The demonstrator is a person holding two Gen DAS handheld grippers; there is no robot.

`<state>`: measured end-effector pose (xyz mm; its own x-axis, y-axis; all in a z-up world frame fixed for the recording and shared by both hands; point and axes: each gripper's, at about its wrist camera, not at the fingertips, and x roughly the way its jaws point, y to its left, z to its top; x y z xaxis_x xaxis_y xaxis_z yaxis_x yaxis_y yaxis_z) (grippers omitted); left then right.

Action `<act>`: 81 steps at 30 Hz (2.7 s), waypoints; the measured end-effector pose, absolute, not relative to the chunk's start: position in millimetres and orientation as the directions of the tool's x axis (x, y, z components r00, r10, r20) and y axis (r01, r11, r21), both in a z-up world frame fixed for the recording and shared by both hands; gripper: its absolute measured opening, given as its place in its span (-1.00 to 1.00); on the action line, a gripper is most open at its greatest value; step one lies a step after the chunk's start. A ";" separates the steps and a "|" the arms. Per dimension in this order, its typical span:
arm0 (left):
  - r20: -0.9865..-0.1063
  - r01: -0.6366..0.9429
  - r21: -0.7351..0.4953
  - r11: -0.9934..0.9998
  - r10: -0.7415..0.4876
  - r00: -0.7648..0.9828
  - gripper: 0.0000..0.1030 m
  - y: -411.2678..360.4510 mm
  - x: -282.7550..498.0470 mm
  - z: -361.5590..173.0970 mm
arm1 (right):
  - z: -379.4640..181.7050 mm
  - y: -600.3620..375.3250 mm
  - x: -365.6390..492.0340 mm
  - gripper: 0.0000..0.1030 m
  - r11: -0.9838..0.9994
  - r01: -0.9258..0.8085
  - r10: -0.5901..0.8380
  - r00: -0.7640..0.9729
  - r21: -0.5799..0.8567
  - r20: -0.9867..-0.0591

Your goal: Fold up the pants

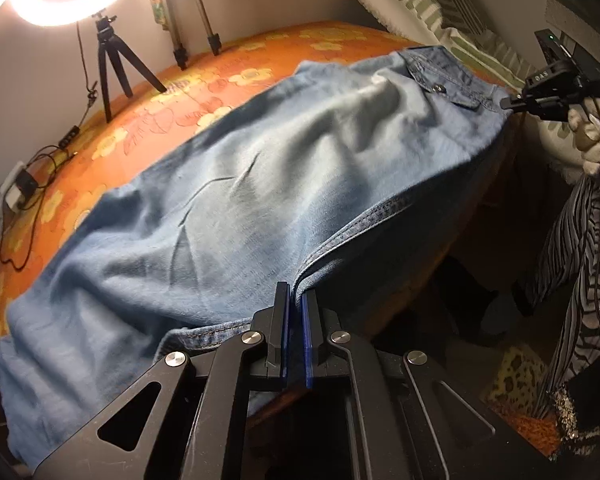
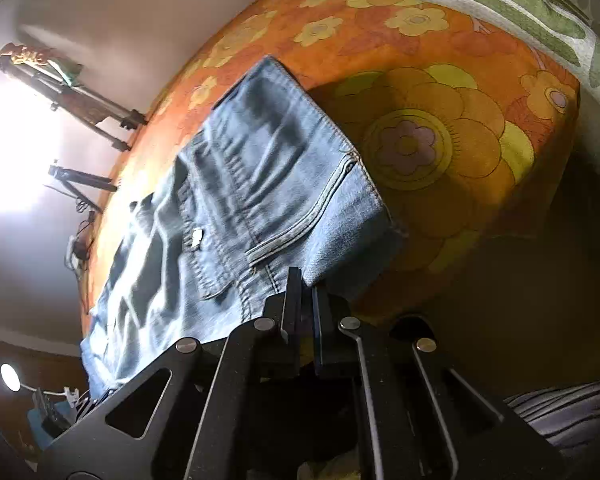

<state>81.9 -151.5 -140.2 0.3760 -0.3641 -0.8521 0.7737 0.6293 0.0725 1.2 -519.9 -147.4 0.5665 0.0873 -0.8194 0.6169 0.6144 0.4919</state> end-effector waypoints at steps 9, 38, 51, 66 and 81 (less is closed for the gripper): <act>-0.868 0.781 0.046 0.623 -0.362 0.339 -0.82 -145.7 77.1 -144.3 | -150.0 -519.7 7.2 -0.79 0.648 0.622 0.097 0.505 0.440 -0.857; -0.675 0.206 -0.043 0.978 -0.181 0.716 -0.64 104.1 75.4 15.1 | 25.2 -289.6 92.9 -0.18 0.936 -0.179 0.340 0.682 0.303 -0.648; -0.715 -0.133 -0.178 0.975 -0.035 0.698 -0.64 240.2 35.2 -55.7 | 38.0 -95.4 193.3 0.13 0.768 -0.597 0.583 0.499 0.234 -0.641; -0.758 -0.246 -0.305 0.920 -0.078 0.648 -0.32 295.6 87.0 -149.3 | -50.8 159.1 342.8 0.13 0.584 -0.785 0.576 0.219 0.208 -0.788; -0.760 -0.312 -0.280 0.908 -0.011 0.650 -0.31 312.1 116.0 -168.1 | -157.6 279.0 422.8 0.13 0.586 -0.769 0.512 0.107 0.256 -0.852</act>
<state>116.0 312.1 -168.1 0.6503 -0.0110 -0.7596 -0.3120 0.9078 -0.2803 422.8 279.0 -157.6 0.1067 0.5122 -0.8522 -0.7685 0.5863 0.2561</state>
